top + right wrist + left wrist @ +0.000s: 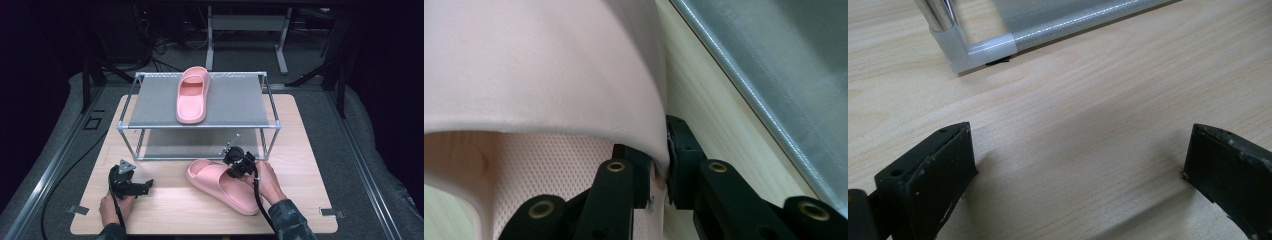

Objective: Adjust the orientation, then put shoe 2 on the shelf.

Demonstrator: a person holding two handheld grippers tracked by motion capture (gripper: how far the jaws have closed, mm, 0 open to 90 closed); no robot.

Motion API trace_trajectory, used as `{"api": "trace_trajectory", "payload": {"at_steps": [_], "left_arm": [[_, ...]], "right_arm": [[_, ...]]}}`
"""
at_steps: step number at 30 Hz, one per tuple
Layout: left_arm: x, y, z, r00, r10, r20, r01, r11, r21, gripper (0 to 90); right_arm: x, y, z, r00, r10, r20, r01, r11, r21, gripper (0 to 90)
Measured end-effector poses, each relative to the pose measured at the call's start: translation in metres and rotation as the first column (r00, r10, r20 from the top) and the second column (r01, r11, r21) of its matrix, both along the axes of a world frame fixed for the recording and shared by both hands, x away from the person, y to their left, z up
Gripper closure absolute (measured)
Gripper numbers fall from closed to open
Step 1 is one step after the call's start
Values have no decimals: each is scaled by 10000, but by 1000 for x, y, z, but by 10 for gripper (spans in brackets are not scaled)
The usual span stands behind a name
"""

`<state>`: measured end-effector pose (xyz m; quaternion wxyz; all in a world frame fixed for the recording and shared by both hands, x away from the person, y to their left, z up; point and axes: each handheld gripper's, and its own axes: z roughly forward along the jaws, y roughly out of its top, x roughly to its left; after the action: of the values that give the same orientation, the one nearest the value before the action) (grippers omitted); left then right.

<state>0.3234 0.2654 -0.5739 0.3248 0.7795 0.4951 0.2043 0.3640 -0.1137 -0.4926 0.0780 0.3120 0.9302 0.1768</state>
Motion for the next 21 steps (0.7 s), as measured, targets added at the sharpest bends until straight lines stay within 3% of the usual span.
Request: {"api": "trace_trajectory", "payload": {"at_steps": [7,13,21], "left_arm": [[0,0,0,10000,7,3,-7,10000,5,0],[0,0,0,10000,4,6,-4,10000,7,0],[1,0,0,10000,12,9,-12,10000,1,0]], "right_arm": [[-1,-11,7,9997,244,-27,-244,9997,-25,825],[1,-19,18,9970,767,96,-766,9971,-39,825],[5,-23,43,9914,1283,272,-1284,9917,-2,825]]}}
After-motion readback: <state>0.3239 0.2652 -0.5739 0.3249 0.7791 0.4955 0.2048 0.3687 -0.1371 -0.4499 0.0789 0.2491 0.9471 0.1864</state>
